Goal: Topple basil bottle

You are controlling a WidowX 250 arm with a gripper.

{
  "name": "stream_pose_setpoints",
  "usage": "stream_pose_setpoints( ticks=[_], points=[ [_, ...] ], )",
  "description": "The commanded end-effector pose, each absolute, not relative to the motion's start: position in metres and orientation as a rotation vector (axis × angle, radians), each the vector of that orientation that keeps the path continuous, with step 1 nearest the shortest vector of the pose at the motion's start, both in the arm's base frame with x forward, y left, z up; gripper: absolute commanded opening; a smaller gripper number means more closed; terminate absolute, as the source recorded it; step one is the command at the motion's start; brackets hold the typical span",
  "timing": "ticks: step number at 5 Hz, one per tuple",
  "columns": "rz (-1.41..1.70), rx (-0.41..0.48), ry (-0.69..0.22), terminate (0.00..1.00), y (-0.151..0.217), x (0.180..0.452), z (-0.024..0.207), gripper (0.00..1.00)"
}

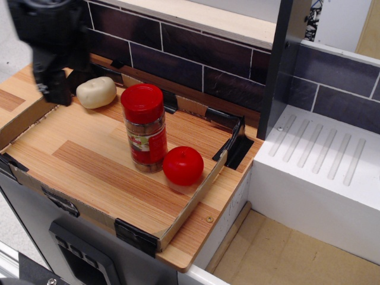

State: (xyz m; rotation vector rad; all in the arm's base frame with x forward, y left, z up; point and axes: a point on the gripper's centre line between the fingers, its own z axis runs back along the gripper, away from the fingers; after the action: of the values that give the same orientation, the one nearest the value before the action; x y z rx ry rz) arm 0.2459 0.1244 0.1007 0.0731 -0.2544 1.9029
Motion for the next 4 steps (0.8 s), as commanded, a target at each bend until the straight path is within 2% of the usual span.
stream_pose_setpoints(
  ticks=[1, 4],
  points=[
    [1.786, 0.039, -0.241, 0.00, 0.105, 0.263, 0.111, 1.00],
    [1.743, 0.039, -0.221, 0.00, 0.081, 0.267, 0.111, 1.00]
  ],
)
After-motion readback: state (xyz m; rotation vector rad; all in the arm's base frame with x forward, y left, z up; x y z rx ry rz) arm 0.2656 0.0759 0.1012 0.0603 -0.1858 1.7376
